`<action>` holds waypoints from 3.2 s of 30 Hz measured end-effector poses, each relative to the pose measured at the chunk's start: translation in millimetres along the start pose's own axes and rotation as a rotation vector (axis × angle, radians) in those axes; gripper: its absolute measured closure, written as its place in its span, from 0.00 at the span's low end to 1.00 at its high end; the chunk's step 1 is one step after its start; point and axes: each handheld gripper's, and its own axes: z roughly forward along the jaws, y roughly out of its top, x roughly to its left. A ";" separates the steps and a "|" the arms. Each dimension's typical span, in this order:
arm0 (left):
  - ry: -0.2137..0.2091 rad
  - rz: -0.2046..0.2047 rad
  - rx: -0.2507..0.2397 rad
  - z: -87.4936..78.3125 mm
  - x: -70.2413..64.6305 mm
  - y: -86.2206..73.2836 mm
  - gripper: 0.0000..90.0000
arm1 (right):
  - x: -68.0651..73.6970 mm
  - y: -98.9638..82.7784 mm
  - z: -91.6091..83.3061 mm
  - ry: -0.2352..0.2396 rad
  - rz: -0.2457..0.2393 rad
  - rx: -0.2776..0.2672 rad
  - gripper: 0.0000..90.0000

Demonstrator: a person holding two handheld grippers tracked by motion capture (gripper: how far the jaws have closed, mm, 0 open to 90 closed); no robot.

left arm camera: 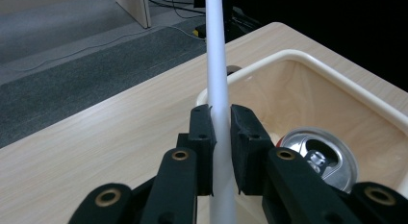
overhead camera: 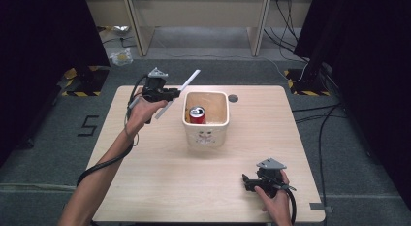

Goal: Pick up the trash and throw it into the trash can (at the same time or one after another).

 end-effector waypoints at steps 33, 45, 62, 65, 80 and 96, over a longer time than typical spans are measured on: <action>-0.096 0.087 0.023 48.9 -73.8 44.2 0.88 | 0.3 0.1 -0.1 0.003 -0.003 0.000 0.08; -0.094 0.068 0.054 70.7 -79.9 42.7 0.88 | 0.4 0.1 -0.2 0.005 -0.005 0.001 0.08; -0.100 0.066 0.083 88.8 -92.4 40.3 0.88 | 0.6 0.1 -0.1 0.006 -0.010 0.000 0.08; -0.104 0.065 0.084 90.9 -95.8 40.3 0.88 | 0.9 0.0 -0.2 0.008 -0.008 0.001 0.08; -0.075 0.064 0.137 103.9 -98.2 35.6 0.88 | 1.4 0.1 -0.3 0.010 -0.011 0.000 0.08; -0.052 0.078 0.179 107.9 -99.6 33.4 0.85 | 1.6 0.1 -0.4 0.013 -0.014 0.002 0.08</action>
